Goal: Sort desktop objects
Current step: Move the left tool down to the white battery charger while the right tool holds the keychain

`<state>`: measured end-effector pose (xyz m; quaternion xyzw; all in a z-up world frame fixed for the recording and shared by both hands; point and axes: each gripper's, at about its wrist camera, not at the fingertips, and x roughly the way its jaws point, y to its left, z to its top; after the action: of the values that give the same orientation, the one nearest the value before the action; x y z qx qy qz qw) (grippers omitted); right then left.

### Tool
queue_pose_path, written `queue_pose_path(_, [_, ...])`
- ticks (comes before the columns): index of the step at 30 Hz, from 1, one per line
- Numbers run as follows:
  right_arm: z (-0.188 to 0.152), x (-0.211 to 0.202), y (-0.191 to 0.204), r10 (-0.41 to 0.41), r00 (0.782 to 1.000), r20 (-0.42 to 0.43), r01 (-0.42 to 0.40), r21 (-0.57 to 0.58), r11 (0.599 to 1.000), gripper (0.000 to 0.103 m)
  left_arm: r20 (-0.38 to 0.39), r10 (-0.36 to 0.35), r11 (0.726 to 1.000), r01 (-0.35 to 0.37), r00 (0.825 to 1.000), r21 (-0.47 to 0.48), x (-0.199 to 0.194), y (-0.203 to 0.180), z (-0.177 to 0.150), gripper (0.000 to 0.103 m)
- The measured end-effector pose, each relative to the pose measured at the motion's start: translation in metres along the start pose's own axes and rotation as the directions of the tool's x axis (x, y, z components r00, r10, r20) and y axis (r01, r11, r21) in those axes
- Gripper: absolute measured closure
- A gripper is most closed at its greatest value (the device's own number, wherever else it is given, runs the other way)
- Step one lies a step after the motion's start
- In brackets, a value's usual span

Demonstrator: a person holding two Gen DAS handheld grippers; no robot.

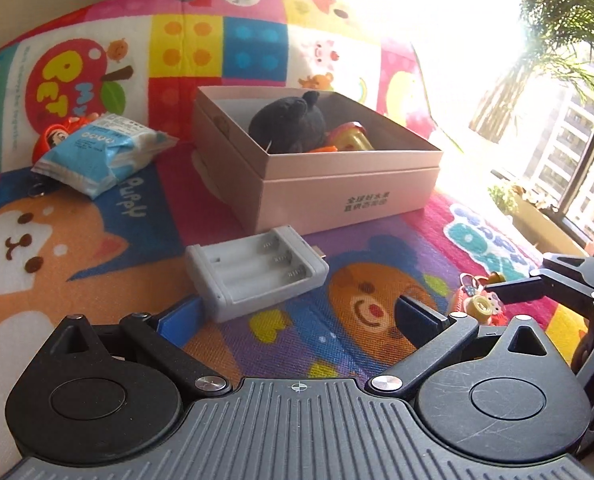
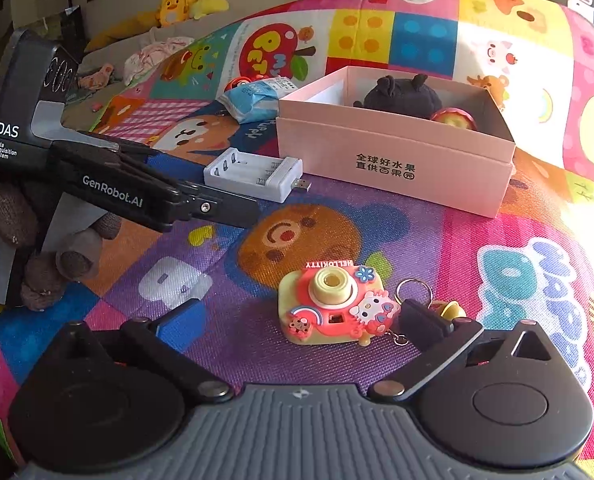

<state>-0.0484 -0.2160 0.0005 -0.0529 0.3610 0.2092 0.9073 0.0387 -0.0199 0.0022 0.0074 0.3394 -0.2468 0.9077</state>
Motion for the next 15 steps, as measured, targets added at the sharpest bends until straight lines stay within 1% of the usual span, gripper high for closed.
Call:
queue_pose_path(2, [0.000,0.001,0.002,-0.006,1.000,-0.005,0.006,-0.006,1.000,0.000,-0.017,0.063,0.998,-0.064,0.998,-0.029,0.006,-0.002,0.003,0.000])
queue_pose_path(4, [0.000,0.002,0.003,-0.011,1.000,-0.008,0.011,-0.010,1.000,0.000,-0.024,0.108,0.993,-0.109,0.994,-0.055,0.010,-0.003,0.007,0.000])
queue_pose_path(8, [0.000,0.002,0.005,-0.016,1.000,-0.009,0.016,-0.012,1.000,0.000,-0.042,0.193,0.977,-0.196,0.980,-0.079,0.020,-0.007,0.014,0.000])
queue_pose_path(15, [0.000,0.002,0.005,-0.016,1.000,-0.009,0.016,-0.013,1.000,0.000,-0.039,0.258,0.965,-0.259,0.965,-0.049,0.029,-0.019,0.014,0.000])
